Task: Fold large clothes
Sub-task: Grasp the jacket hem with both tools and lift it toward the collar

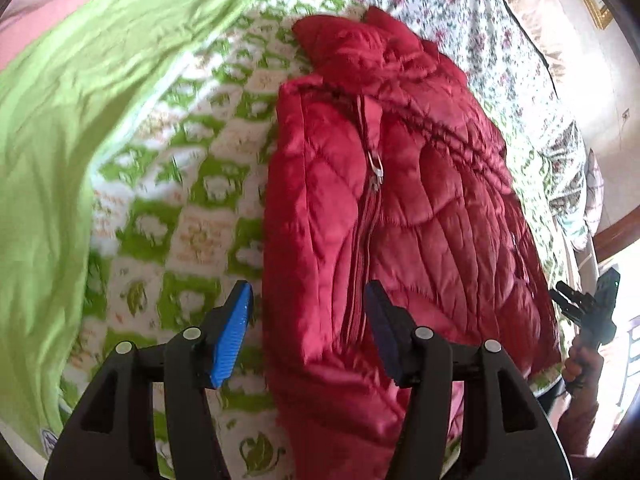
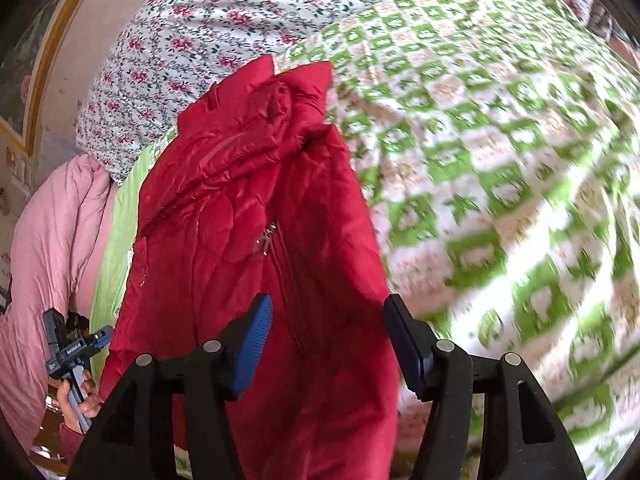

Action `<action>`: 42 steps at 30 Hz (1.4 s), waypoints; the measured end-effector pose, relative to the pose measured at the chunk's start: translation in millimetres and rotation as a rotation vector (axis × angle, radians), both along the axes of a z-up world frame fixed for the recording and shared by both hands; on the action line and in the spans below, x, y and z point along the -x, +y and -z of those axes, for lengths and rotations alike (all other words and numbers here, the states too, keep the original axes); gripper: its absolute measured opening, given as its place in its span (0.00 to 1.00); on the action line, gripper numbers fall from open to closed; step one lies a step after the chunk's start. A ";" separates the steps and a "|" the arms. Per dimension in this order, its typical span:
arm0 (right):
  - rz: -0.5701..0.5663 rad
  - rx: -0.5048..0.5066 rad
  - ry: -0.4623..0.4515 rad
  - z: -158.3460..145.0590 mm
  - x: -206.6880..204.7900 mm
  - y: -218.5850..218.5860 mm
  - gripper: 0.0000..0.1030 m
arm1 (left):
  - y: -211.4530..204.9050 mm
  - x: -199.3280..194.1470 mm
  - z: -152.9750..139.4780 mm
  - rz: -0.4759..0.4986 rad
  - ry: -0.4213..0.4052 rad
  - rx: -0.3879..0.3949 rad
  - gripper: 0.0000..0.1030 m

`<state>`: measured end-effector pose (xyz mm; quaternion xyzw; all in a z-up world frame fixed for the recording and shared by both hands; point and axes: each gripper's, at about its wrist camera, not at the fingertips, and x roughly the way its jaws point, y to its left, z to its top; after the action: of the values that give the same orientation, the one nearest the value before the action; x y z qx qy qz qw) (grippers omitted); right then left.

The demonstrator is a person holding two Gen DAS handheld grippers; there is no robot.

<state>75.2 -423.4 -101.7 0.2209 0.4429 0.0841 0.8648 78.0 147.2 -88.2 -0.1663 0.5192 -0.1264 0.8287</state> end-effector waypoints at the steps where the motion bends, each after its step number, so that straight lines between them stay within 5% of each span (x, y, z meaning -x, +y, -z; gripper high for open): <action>1: 0.006 -0.003 0.002 0.4 2.2 -1.8 0.60 | -1.8 2.0 3.3 0.011 0.012 0.002 0.55; 8: 0.014 0.000 0.056 8.7 15.9 -11.8 0.63 | -12.3 16.0 21.2 0.057 0.078 0.037 0.55; 17: -0.081 0.016 0.126 15.2 36.7 2.1 0.63 | -21.9 37.8 17.4 0.102 0.076 0.086 0.55; 29: -0.184 -0.071 0.129 20.0 50.8 14.4 0.63 | -32.8 47.5 13.6 0.198 0.049 0.056 0.55; 33: -0.203 -0.066 0.120 20.2 51.3 18.6 0.54 | -34.7 49.9 12.7 0.227 0.028 0.043 0.54; 37: -0.211 -0.065 0.112 19.8 50.8 21.0 0.30 | -34.6 51.7 11.6 0.237 0.008 0.036 0.31; 42: -0.215 -0.103 0.070 11.2 53.7 22.0 0.23 | -36.2 58.4 -1.4 0.227 -0.048 0.061 0.21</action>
<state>21.5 -401.4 -112.9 0.2191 0.4888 0.1911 0.8225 19.6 111.0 -86.8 -0.1284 0.5105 -0.2391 0.8159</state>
